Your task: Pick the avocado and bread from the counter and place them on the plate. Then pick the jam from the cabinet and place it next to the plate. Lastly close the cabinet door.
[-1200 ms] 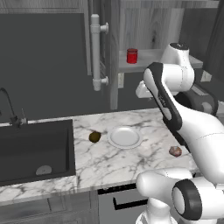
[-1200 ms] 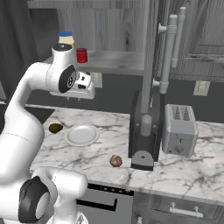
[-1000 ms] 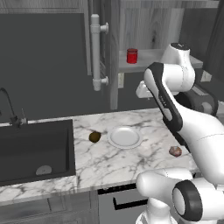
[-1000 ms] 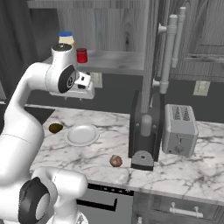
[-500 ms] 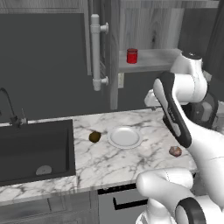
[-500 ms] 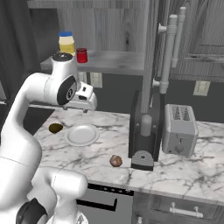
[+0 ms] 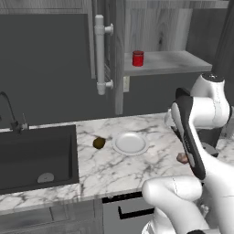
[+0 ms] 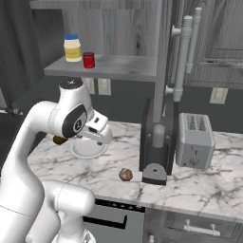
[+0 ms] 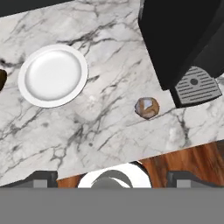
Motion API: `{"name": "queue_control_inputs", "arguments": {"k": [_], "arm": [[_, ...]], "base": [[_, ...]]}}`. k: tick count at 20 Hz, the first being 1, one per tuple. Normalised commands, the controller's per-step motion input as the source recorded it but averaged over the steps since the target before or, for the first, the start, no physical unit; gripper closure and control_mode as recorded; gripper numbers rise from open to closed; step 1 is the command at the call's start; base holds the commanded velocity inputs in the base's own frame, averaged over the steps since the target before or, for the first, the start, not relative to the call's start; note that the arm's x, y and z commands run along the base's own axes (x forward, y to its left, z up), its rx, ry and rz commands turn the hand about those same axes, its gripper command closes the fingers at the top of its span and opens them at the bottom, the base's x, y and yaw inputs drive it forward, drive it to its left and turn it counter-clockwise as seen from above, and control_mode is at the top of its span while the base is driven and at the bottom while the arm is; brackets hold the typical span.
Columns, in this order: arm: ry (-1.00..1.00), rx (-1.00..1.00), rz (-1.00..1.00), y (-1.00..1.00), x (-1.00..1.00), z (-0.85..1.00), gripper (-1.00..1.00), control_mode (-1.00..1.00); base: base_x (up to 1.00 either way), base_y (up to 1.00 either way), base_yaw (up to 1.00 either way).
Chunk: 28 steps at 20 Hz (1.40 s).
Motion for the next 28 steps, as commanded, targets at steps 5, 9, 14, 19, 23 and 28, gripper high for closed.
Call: {"name": "queue_control_inputs", "arguments": {"k": [5, 9, 14, 19, 23, 28], "arm": [[0.14, 0.00, -0.31, -0.32, -0.24, -0.33, -1.00, -1.00], [0.15, 0.00, -0.21, -0.17, -0.01, -0.31, -1.00, -1.00], [0.07, 0.00, -0.10, -0.09, 0.00, -0.30, -1.00, -1.00], [0.00, 0.03, 0.00, -0.10, 0.02, -0.30, -1.00, -1.00], [0.00, 0.05, 0.00, -0.16, 0.00, -0.35, -1.00, -1.00], [0.00, 0.04, 0.01, -0.14, 0.12, -0.40, -1.00, -1.00]], "base": [[0.00, 0.00, 0.00], [0.00, 0.00, 0.00], [0.00, 0.00, 0.00], [0.00, 0.00, 0.00], [0.00, 0.00, 0.00], [0.00, 0.00, 0.00]]}}
